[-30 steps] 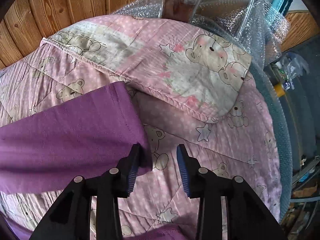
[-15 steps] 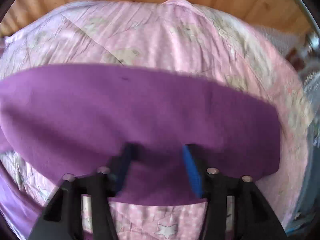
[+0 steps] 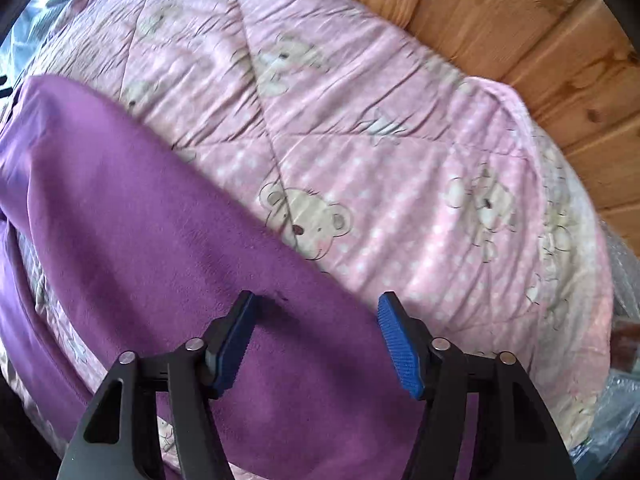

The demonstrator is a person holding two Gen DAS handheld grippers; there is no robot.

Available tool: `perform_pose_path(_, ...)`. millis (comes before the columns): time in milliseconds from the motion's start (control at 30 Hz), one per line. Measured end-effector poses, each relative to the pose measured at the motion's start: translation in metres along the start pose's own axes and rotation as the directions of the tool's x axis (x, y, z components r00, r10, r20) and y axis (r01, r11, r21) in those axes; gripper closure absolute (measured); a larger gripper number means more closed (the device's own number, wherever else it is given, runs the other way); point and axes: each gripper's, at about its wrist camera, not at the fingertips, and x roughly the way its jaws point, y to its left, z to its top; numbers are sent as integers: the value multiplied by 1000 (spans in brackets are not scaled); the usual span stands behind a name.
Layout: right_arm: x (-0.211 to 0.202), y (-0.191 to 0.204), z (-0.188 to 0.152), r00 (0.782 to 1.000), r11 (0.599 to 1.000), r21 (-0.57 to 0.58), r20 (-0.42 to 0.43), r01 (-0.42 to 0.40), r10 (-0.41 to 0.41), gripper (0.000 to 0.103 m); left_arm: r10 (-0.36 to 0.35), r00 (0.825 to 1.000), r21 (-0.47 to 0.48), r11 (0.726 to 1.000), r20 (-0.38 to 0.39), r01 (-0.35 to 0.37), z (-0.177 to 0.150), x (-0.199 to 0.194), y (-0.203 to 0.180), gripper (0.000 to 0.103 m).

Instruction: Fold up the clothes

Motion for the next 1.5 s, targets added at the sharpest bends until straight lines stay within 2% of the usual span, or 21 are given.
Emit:
perform_pose_path(33,1,3,-1,1000,1000,-15,3,-11,11,55,-51,998,-48,998,-23,50,-2,8,-9,52)
perform_pose_path(67,-1,5,-1,1000,1000,-23,3,-19,19,81,-102,994,-94,991,-35,98,-6,15,-16,51)
perform_pose_path(100,-7,10,-4,1000,999,-41,12,0,0,98,-155,987,-135,980,-41,148,-11,20,-23,47)
perform_pose_path(200,-37,37,-26,991,993,-83,115,79,-69,99,-257,965,-272,933,-52,234,-24,40,-37,38)
perform_pose_path(300,-63,79,-67,960,974,-111,226,196,-167,99,-298,951,-387,889,-88,243,-34,70,-46,35)
perform_pose_path(400,-66,113,-110,912,934,-124,290,335,-289,99,-261,960,-413,889,-101,198,-41,93,-57,35)
perform_pose_path(600,-38,149,-168,866,897,-71,303,436,-397,99,-190,970,-416,902,-149,113,-58,123,-72,35)
perform_pose_path(700,-27,140,-178,872,905,-7,272,425,-407,98,-151,977,-380,921,-150,84,-66,127,-79,35)
perform_pose_path(767,-23,130,-183,907,932,48,220,358,-360,87,-137,983,-344,935,-124,87,-70,125,-83,36)
perform_pose_path(833,-35,122,-191,921,946,118,222,301,-321,78,-121,986,-316,945,-113,79,-76,122,-85,66)
perform_pose_path(933,-71,94,-195,943,946,300,263,119,-202,61,-116,990,-283,955,-79,90,-86,115,-82,85)
perform_pose_path(1000,-91,68,-191,936,894,447,307,18,-172,46,-119,991,-259,961,-60,100,-93,109,-82,92)
perform_pose_path(1067,-92,32,-178,935,799,601,301,-33,-187,39,-120,992,-233,967,-48,106,-99,104,-83,94)
perform_pose_path(1133,-70,-6,-157,950,706,702,275,-92,-150,38,-128,991,-218,969,-37,117,-105,103,-85,94)
perform_pose_path(1167,-53,-21,-147,963,667,741,229,-77,-143,38,-138,990,-221,967,-32,128,-107,103,-84,94)
perform_pose_path(1200,-34,-33,-139,977,640,768,157,-31,-141,44,-144,989,-224,965,-28,134,-109,103,-83,94)
perform_pose_path(1233,-15,-42,-135,988,621,784,100,-7,-115,57,-146,989,-224,965,-23,138,-111,101,-83,94)
perform_pose_path(1267,-3,-50,-137,994,595,804,70,-9,-79,78,-151,988,-217,965,-15,144,-112,97,-83,94)
perform_pose_path(1300,-11,-55,-142,989,576,817,97,-18,-108,100,-154,988,-200,968,-5,150,-113,92,-85,96)
perform_pose_path(1400,-70,-51,-181,963,523,849,195,-70,-187,100,-190,981,-120,974,36,193,-116,65,-98,98)
perform_pose_path(1500,-125,-20,-246,931,474,871,269,-127,-245,100,-230,973,11,973,29,230,-139,22,-120,98)
